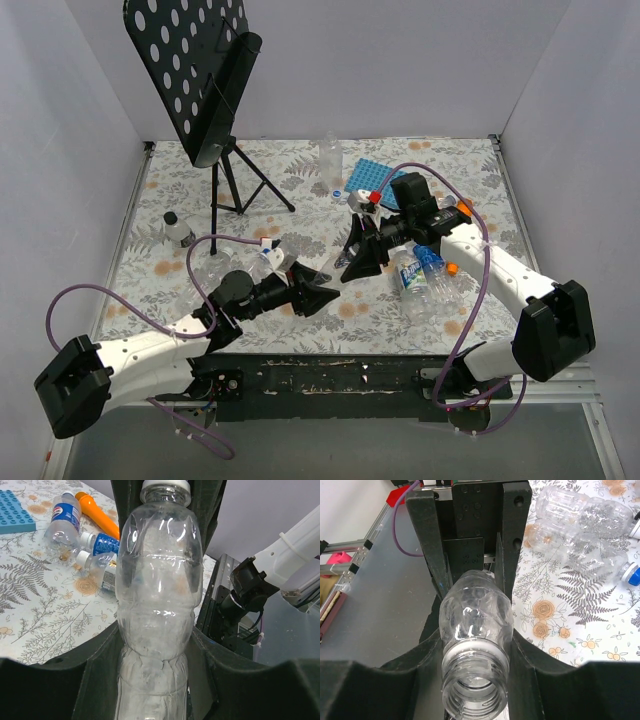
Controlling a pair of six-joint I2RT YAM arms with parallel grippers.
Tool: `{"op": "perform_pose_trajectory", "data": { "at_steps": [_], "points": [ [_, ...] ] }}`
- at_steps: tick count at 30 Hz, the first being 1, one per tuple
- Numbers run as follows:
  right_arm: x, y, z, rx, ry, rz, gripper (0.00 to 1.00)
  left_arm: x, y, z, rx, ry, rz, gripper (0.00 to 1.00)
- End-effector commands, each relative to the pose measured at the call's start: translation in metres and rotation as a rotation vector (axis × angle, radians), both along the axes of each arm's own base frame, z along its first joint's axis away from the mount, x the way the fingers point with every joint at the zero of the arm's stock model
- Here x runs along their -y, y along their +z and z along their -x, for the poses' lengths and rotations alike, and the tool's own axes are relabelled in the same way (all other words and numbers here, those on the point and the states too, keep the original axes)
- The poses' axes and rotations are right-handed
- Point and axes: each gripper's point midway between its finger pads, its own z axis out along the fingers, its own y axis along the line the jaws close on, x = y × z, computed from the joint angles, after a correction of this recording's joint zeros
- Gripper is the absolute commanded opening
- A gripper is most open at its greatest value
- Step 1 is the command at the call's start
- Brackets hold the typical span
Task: Unscrew the bottle caps
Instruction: Place the plastic bottle at the center of the board.
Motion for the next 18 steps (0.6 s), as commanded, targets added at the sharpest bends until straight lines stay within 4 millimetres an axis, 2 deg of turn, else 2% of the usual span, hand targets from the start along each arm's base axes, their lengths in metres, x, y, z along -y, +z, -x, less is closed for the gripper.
{"op": "perform_pose_trajectory", "data": {
  "at_steps": [1, 4, 5, 6, 8, 12, 15, 18],
  "points": [
    [-0.003, 0.016, 0.005, 0.019, 0.037, -0.027, 0.09, -0.013, 0.006, -0.014, 0.014, 0.110, 0.013, 0.26],
    [-0.004, 0.021, -0.004, 0.077, 0.015, -0.007, 0.08, -0.022, 0.013, -0.016, 0.030, 0.143, 0.003, 0.57],
    [-0.003, 0.023, -0.009, 0.098, 0.000, 0.012, 0.08, -0.026, 0.017, -0.017, 0.038, 0.162, -0.008, 0.71],
    [-0.003, 0.026, -0.017, 0.133, -0.025, 0.032, 0.08, -0.031, 0.019, -0.020, 0.044, 0.189, -0.025, 0.82],
    [-0.001, 0.029, -0.034, 0.176, -0.079, 0.080, 0.08, -0.042, 0.022, -0.022, 0.061, 0.222, -0.091, 0.96],
    [0.005, 0.028, -0.078, 0.321, -0.231, 0.212, 0.08, -0.062, 0.036, -0.023, 0.113, 0.257, -0.262, 0.98],
    [0.012, 0.027, -0.118, 0.447, -0.358, 0.309, 0.09, -0.084, 0.028, -0.031, 0.137, 0.331, -0.403, 0.98],
    [0.013, 0.030, -0.160, 0.553, -0.446, 0.385, 0.09, -0.098, 0.013, -0.034, 0.148, 0.371, -0.468, 0.98]
  ]
}}
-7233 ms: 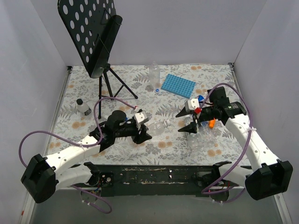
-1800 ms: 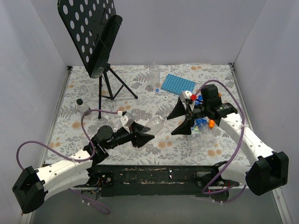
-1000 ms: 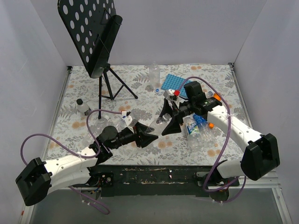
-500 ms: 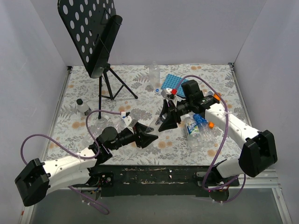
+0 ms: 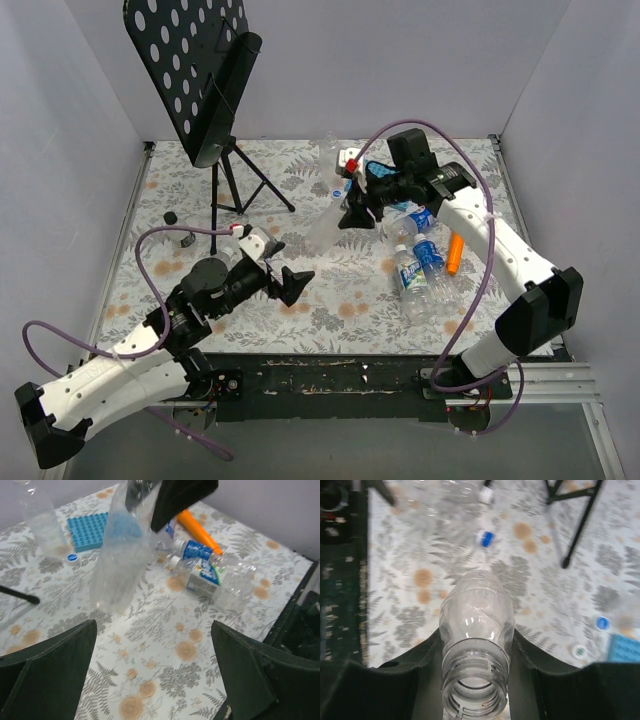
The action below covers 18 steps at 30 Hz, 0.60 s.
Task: Unscrew the bottle caps
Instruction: Place the plastic bottle at the center of the board.
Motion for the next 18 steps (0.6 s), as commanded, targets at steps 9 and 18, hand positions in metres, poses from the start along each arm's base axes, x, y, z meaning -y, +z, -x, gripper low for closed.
{"op": "perform_pose_trajectory", "data": {
  "at_steps": [9, 18],
  "points": [
    [-0.011, -0.024, -0.159, 0.211, -0.302, 0.295, 0.13, -0.044, -0.059, -0.005, 0.032, 0.130, -0.205, 0.98],
    [-0.023, -0.054, -0.183, 0.170, -0.327, 0.330, 0.18, -0.046, -0.065, -0.009, 0.047, 0.145, -0.229, 0.98]
  ]
}}
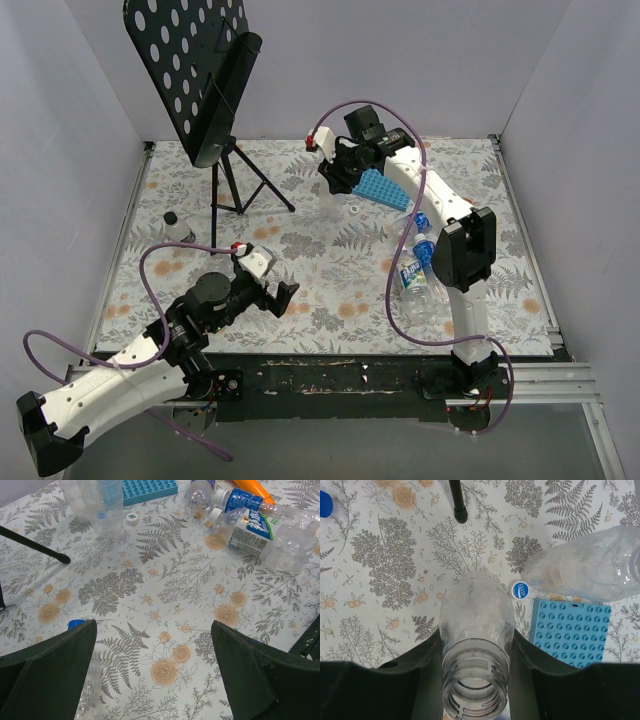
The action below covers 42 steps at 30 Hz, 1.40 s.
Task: Unscrew the bottle caps
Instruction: Place the plastic bottle at the center of the board.
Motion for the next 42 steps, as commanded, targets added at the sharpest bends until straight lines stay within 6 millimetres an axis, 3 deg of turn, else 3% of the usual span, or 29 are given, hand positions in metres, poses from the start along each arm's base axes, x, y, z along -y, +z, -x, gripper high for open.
{"op": "perform_pose_trajectory", "data": {
  "at_steps": [1, 17, 23, 33, 42],
  "points": [
    [-0.005, 0.022, -0.010, 0.051, -0.023, -0.022, 0.18, -0.004, 0.001, -0.005, 0.030, 0.022, -0.016, 0.98],
    [-0.013, -0.005, -0.019, 0.000, -0.042, -0.014, 0.43, -0.003, -0.003, -0.007, 0.025, 0.020, -0.032, 0.98],
    [-0.016, -0.007, -0.021, -0.001, -0.042, -0.018, 0.60, -0.003, -0.003, -0.007, 0.024, 0.017, -0.031, 0.98],
    [-0.015, -0.007, -0.026, 0.005, -0.063, -0.017, 0.67, -0.004, -0.003, -0.007, 0.027, 0.019, -0.030, 0.98],
    [-0.011, 0.002, -0.030, 0.028, -0.099, -0.017, 0.80, -0.004, -0.003, -0.007, 0.028, 0.017, -0.029, 0.98]
  ]
}}
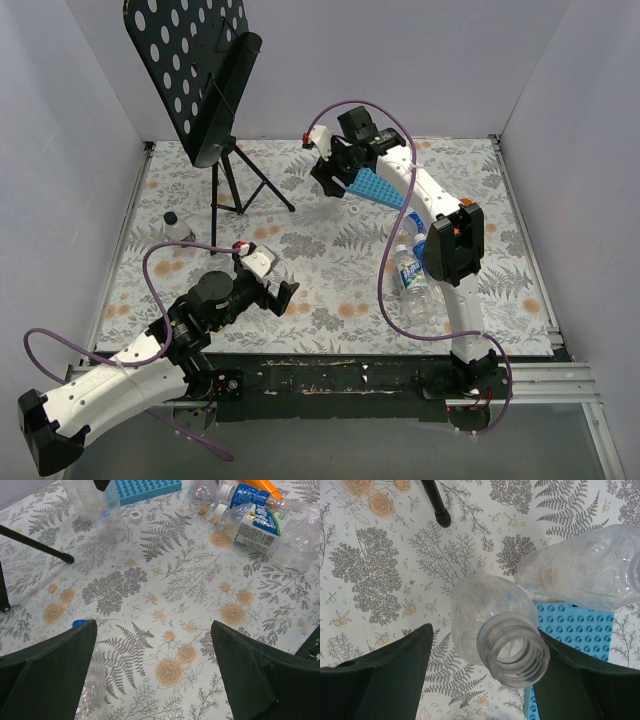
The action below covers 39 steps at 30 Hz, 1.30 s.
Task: Unscrew the bottle caps
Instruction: Place the plastic bottle at the center of the board.
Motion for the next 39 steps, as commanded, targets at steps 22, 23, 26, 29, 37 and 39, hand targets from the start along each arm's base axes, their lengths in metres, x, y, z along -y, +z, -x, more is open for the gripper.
{"op": "perform_pose_trajectory", "data": {
  "at_steps": [22, 23, 26, 29, 37, 39],
  "points": [
    [0.020, 0.067, 0.030, 0.101, 0.026, -0.016, 0.88, -0.004, 0.008, 0.000, 0.031, 0.005, 0.025, 0.98],
    [0.021, 0.068, 0.033, 0.101, 0.029, -0.016, 0.89, -0.004, 0.008, 0.000, 0.031, 0.005, 0.028, 0.98],
    [0.028, 0.080, 0.045, 0.119, 0.034, -0.021, 0.89, -0.006, 0.010, 0.001, 0.033, 0.009, 0.039, 0.98],
    [0.035, 0.083, 0.056, 0.121, 0.044, -0.022, 0.89, -0.007, 0.013, 0.002, 0.035, 0.012, 0.055, 0.98],
    [0.054, 0.083, 0.096, 0.130, 0.090, -0.033, 0.89, -0.005, 0.015, 0.005, 0.017, 0.002, 0.084, 0.98],
    [0.058, 0.083, 0.109, 0.135, 0.110, -0.043, 0.89, -0.004, 0.015, 0.005, 0.007, 0.000, 0.088, 0.98]
  ]
}}
